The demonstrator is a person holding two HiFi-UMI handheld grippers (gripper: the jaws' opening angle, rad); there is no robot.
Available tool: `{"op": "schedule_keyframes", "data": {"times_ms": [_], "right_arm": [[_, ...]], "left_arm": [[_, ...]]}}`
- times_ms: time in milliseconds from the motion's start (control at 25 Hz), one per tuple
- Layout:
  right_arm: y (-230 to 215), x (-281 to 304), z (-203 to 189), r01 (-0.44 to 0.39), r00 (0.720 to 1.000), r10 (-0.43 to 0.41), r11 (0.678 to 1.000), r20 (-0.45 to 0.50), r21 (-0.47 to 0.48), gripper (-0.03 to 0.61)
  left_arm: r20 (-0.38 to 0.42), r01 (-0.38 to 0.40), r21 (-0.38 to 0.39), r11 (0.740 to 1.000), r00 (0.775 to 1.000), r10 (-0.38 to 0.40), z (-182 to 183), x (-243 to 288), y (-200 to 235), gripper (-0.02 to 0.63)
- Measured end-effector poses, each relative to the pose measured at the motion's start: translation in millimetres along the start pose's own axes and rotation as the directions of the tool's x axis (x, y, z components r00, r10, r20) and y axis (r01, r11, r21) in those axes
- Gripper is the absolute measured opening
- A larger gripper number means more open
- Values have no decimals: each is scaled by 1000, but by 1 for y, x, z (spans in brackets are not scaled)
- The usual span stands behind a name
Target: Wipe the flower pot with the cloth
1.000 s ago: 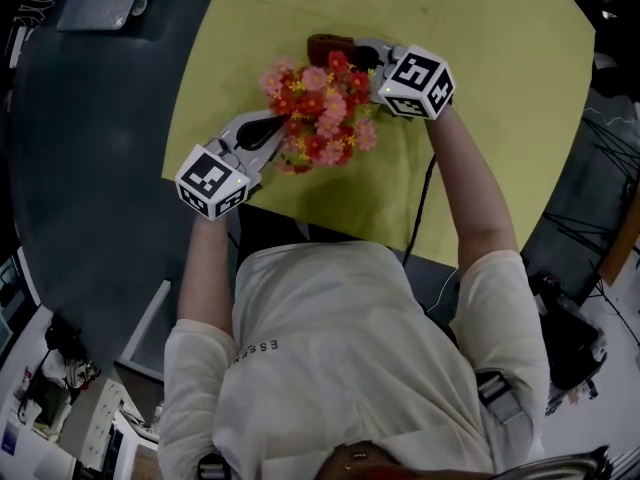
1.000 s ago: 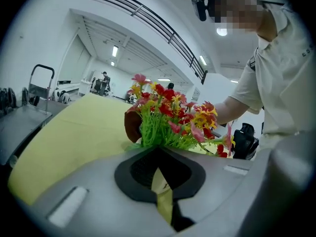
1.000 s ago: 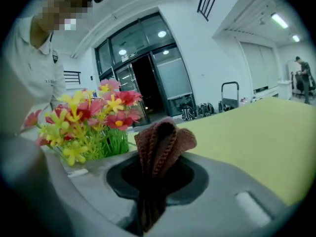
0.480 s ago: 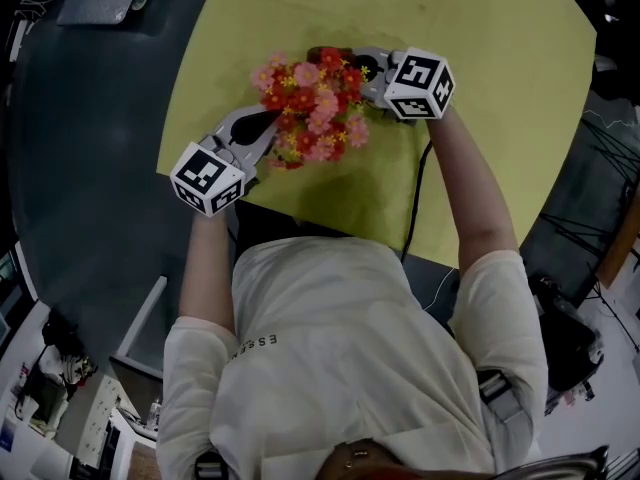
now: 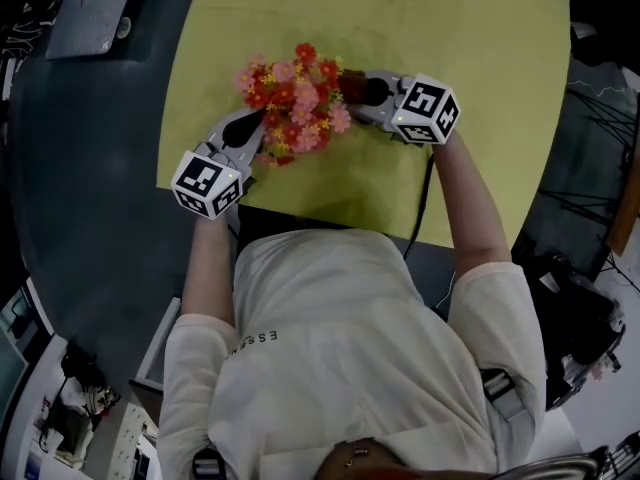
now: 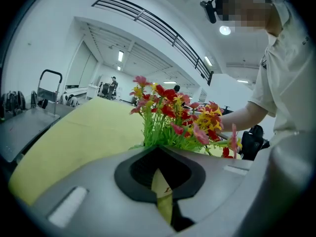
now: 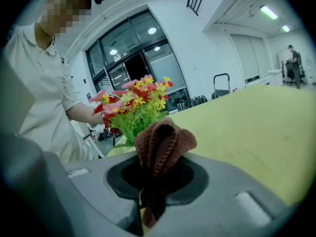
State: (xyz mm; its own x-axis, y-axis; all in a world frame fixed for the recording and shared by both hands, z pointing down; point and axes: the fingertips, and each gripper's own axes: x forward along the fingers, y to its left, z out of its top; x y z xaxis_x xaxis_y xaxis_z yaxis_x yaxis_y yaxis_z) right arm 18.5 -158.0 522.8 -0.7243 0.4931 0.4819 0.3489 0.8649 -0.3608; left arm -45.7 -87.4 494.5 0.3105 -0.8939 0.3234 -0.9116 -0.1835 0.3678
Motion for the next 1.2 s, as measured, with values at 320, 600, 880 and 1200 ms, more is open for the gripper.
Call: {"op": "schedule_keyframes", "data": {"times_ms": [320, 600, 880, 1200], "right_arm": [[12, -68, 4, 572, 805, -575, 818, 146, 68, 57], [54, -87, 9, 806, 502, -854, 519, 137, 284, 57], [124, -59, 10, 872, 278, -958, 283, 73, 400, 57], [188, 41, 19, 874, 211, -978, 187, -4, 449, 57]], "left_arm": [[81, -55, 32, 998, 995, 52, 38, -19, 5, 14], [142, -47, 150, 987, 990, 26, 70, -50, 23, 14], [70, 170, 207, 964, 980, -188, 72, -86, 24, 14], [0, 341, 233, 911, 937, -351, 60, -132, 39, 14]]}}
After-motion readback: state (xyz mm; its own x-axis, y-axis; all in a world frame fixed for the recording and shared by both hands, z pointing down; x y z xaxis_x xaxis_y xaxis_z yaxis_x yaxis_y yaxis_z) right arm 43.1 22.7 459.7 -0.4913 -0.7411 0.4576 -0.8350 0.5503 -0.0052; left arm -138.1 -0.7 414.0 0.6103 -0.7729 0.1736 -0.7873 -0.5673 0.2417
